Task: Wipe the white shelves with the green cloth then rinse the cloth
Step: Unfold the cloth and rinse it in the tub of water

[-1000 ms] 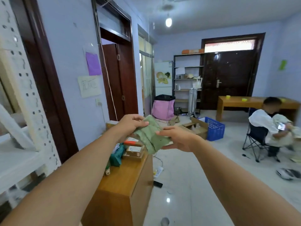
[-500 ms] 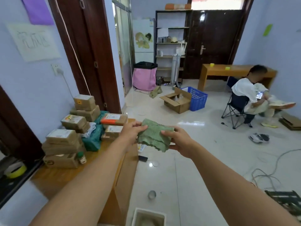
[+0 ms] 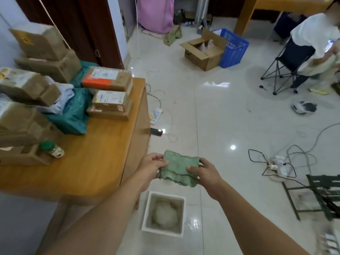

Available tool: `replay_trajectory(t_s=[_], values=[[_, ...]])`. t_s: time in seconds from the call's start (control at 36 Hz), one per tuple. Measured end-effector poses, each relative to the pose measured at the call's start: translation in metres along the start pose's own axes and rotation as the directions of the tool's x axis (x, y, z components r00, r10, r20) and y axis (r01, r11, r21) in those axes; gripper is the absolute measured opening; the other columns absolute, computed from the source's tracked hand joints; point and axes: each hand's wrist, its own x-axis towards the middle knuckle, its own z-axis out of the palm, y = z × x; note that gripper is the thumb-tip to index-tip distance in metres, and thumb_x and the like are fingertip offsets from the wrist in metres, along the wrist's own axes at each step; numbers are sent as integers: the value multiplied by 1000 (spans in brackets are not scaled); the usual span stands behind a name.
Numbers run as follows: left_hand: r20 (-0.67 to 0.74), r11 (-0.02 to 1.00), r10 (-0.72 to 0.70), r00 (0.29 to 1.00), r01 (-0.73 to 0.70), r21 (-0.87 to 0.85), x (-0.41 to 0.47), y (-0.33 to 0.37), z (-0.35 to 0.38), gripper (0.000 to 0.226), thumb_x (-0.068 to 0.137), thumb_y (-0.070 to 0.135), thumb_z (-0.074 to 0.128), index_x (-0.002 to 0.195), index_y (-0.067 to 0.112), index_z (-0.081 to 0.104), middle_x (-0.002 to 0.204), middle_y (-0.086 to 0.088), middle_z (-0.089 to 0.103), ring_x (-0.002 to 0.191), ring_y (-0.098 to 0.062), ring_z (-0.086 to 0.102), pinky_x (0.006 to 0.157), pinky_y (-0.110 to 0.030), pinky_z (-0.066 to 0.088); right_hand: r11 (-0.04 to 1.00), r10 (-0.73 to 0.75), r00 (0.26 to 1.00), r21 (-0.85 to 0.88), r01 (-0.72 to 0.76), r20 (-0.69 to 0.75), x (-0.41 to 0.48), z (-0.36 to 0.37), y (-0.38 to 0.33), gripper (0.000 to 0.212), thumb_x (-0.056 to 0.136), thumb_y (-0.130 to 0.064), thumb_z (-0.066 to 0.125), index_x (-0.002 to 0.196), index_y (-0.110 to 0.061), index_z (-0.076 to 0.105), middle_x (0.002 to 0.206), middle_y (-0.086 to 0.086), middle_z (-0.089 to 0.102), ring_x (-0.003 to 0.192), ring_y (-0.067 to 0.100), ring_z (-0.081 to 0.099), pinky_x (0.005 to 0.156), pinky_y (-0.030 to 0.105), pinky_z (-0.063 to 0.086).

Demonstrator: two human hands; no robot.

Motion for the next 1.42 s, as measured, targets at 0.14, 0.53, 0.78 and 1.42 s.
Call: replay_trajectory(t_s=[0.14, 0.53, 0.78, 1.42], values=[[-76, 995, -95, 993, 96, 12, 72, -92, 15, 14, 83, -3, 71, 88, 10, 68, 83, -5, 71, 67, -14, 69, 55, -25, 54, 995, 87, 993, -35, -90, -79, 71, -15, 90, 29, 86, 1, 70, 112, -12, 64, 100, 14, 73, 88, 29, 73, 72, 38, 60], [-332, 929, -231, 915, 309, 205, 257, -409, 9, 12, 81, 11, 75, 82, 23, 72, 84, 4, 73, 81, -20, 70, 74, -40, 60, 925, 180, 976, -316, -210, -120, 260, -14, 404, 32, 87, -21, 70, 117, -30, 62, 101, -11, 69, 87, 12, 70, 76, 32, 60], [-431, 853, -221, 875, 387, 350, 319, -551, 4, 25, 84, 18, 76, 109, 17, 73, 89, 8, 67, 84, -14, 63, 75, -25, 50, 821, 80, 975, -541, -182, -207, 329, 5, 554, 29, 93, -20, 65, 121, -25, 69, 108, -5, 70, 86, 11, 62, 82, 31, 57], [-412, 693, -53, 910, 331, 641, 384, -646, 19, 10, 82, 12, 70, 75, 15, 78, 64, 2, 68, 62, -18, 64, 58, -37, 55, 594, 30, 995, -798, -97, -99, 404, 31, 640, 24, 97, -16, 52, 105, -17, 75, 88, 0, 61, 74, 13, 45, 63, 24, 27]])
